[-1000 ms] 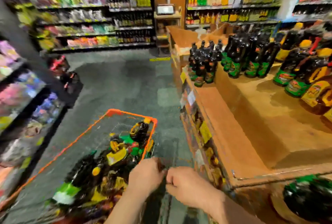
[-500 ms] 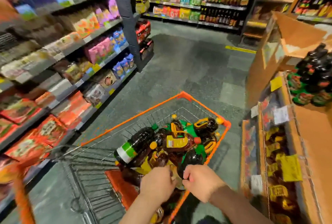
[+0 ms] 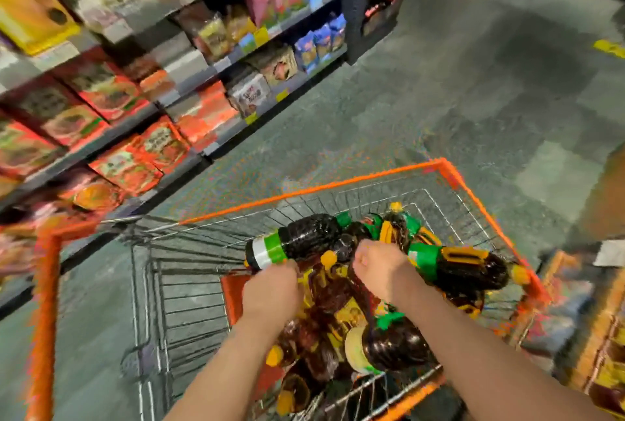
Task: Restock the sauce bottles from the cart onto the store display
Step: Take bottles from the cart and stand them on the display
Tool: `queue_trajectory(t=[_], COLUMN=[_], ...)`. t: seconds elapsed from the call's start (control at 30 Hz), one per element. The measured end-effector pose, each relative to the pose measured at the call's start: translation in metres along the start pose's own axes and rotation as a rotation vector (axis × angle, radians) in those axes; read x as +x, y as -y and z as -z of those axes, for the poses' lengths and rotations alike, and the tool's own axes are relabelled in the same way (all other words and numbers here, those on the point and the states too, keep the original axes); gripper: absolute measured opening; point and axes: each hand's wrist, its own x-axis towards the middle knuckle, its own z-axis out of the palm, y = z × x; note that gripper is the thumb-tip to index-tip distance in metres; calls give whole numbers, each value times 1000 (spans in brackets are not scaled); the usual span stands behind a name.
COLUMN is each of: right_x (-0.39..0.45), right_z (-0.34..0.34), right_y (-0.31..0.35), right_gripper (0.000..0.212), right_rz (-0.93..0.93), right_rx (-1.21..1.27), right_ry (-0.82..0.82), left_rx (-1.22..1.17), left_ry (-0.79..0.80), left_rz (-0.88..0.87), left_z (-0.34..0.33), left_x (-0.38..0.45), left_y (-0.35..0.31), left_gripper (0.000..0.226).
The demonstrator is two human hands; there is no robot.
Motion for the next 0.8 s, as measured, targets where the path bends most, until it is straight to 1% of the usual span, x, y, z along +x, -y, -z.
queue_trajectory(t=[0.1, 0.17, 0.23, 0.3, 0.37, 0.43, 0.5, 0.53, 0.57, 0.63, 0.73, 0.8], right_x=[55, 89, 114, 141, 157, 171, 178, 183, 187, 188, 184, 179], right_z=[-5, -16, -20, -29, -34, -38, -37, -38, -41, -45, -59, -68], right_y=[4, 6, 7, 3, 0, -1, 4, 4, 3, 1, -11, -16], right_gripper=[13, 21, 27, 29, 27, 33, 39, 38, 37, 37, 35, 34], right_rz=[-14, -7, 21, -14, -52, -57, -83, -90, -78, -84, -55, -123], right_rx=[-65, -51, -134, -116, -100, -100, -172, -127, -156, -154, -58, 128], right_ry=[-26, -23, -14, 13, 25, 77, 148, 144, 153, 112, 26, -11], left_rx=[30, 5, 24, 27, -8, -60, -100, -116, -128, -154, -189, -217], left_ry=[-3, 29, 58, 86, 114, 140, 154, 151, 146, 137, 126, 112], left_rz=[35, 55, 41, 47, 75, 90, 97, 98, 100, 104, 118, 129], left_z=[-12, -24, -35, -43, -47, -53, -58, -61, -64, -69, -75, -80], left_x=[40, 66, 90, 108, 121, 129, 133, 134, 134, 134, 128, 122], left_y=[6, 9, 12, 15, 18, 20, 22, 23, 24, 26, 24, 24], left_gripper=[30, 37, 44, 50, 54, 57, 61, 63, 64, 66, 72, 75])
